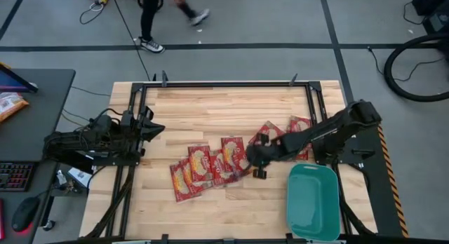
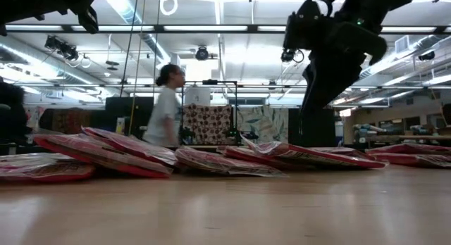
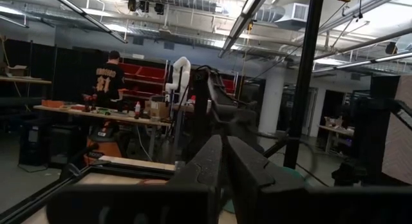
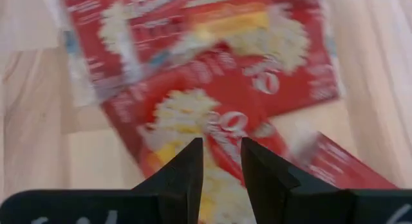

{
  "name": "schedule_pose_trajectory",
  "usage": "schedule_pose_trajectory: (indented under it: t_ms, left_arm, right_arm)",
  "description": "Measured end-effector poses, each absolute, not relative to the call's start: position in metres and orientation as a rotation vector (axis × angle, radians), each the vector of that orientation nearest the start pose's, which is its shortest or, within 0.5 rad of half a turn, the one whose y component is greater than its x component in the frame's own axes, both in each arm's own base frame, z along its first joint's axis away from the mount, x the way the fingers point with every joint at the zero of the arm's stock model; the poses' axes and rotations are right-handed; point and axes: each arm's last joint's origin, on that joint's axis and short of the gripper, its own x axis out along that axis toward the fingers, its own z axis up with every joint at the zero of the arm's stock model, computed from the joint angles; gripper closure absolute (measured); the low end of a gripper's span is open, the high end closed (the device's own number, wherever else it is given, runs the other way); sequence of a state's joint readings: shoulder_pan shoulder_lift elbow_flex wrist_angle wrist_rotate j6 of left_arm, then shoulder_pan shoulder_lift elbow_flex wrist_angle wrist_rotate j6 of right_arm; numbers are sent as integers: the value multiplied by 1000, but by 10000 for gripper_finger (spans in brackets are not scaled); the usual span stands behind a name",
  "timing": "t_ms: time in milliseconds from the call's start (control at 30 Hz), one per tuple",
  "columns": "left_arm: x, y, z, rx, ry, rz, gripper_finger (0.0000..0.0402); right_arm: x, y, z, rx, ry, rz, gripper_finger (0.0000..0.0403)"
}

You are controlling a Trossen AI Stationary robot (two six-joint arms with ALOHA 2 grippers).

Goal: Sort popcorn bags into baskets
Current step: Put the red popcorn into the green bin

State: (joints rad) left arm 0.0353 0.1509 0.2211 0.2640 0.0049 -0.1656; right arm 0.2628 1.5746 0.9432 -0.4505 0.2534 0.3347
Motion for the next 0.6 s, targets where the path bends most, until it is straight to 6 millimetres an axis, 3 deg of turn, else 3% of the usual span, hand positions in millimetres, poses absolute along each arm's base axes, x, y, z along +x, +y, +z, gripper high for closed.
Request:
schedule_pose_trajectory:
  t_ms: [267, 600]
  left_arm:
    - [90, 3, 252, -157, -336, 2, 374]
    - [90, 3, 252, -157, -335, 2, 374]
  right_arm:
    - [313, 115, 175, -129, 1097, -119, 281]
    - [331, 143, 168, -230, 1186, -122, 182]
